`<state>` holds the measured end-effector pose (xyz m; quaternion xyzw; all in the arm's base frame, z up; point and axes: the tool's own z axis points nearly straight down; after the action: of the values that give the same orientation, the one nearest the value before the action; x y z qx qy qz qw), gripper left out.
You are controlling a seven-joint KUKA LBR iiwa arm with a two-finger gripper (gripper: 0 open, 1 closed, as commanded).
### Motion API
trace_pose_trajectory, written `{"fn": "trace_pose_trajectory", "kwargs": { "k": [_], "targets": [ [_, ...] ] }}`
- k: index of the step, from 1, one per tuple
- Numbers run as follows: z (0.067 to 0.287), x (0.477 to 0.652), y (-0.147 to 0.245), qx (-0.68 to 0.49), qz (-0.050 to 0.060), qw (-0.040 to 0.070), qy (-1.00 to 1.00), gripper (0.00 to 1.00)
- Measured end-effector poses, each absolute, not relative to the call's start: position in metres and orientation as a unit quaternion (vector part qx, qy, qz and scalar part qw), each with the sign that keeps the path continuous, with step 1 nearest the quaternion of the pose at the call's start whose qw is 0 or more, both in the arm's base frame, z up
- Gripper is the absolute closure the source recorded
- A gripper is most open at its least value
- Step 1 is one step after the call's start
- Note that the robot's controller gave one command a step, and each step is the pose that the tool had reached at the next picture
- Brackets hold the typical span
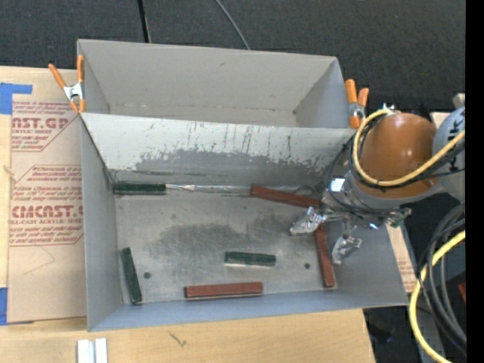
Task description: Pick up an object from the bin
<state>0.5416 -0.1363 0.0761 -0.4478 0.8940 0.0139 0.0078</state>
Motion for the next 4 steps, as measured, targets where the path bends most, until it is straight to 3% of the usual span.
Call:
{"fn": "trace_pose_trajectory", "kwargs": {
  "k": [1,3,4],
  "targets": [
    [0.077,0.54,-0.145,-0.451,0.004,0.007,0.893,1.0],
    [0.081,0.539,-0.145,-0.451,0.005,0.004,0.892,1.0],
    [0.095,0.538,-0.144,-0.452,0.005,0.001,0.892,1.0]
  ]
}}
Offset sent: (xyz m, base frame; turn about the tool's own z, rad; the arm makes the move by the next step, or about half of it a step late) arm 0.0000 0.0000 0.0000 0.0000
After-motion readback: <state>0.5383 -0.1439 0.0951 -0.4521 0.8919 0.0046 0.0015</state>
